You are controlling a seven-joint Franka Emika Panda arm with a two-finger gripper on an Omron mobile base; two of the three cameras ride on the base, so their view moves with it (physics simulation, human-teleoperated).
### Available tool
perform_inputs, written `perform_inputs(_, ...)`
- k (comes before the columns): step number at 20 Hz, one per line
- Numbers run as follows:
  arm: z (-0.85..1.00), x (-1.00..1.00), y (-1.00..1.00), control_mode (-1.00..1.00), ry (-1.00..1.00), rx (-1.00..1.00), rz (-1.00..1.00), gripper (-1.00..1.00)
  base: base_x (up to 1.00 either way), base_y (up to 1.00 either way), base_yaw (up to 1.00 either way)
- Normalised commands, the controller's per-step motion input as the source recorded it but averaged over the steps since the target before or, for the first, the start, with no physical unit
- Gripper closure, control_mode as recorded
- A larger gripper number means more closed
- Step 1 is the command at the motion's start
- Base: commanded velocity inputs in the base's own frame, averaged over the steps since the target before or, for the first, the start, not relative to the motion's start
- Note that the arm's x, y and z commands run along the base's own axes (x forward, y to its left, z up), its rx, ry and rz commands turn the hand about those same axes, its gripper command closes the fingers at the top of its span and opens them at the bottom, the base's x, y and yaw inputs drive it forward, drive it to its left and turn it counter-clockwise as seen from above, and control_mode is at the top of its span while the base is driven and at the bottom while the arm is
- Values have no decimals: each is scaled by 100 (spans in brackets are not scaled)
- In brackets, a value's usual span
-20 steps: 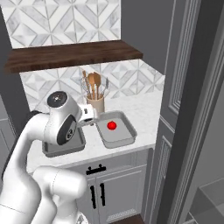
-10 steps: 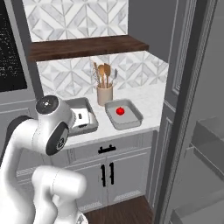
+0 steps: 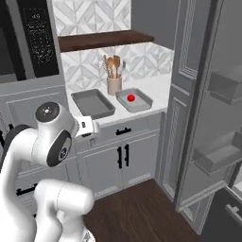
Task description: Place one tomato and one fish in each tupperware on the nearby counter, to pack two identical lunches.
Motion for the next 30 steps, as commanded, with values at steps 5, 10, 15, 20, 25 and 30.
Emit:
perform_inputs(5,0,0,0,100,0,0,0,-100,-48,-24,-59)
perform_inputs(10,0,0,0,100,0,0,0,-100,0,-22,-72)
perform_inputs(15,0,0,0,100,0,0,0,-100,3,-18,-74)
perform_inputs(20,0,0,0,100,0,0,0,-100,11,-40,-66)
perform_inputs(25,0,0,0,100,0,0,0,-100,14,-49,-48)
perform_inputs(30,0,0,0,100,0,0,0,-100,74,-25,-15)
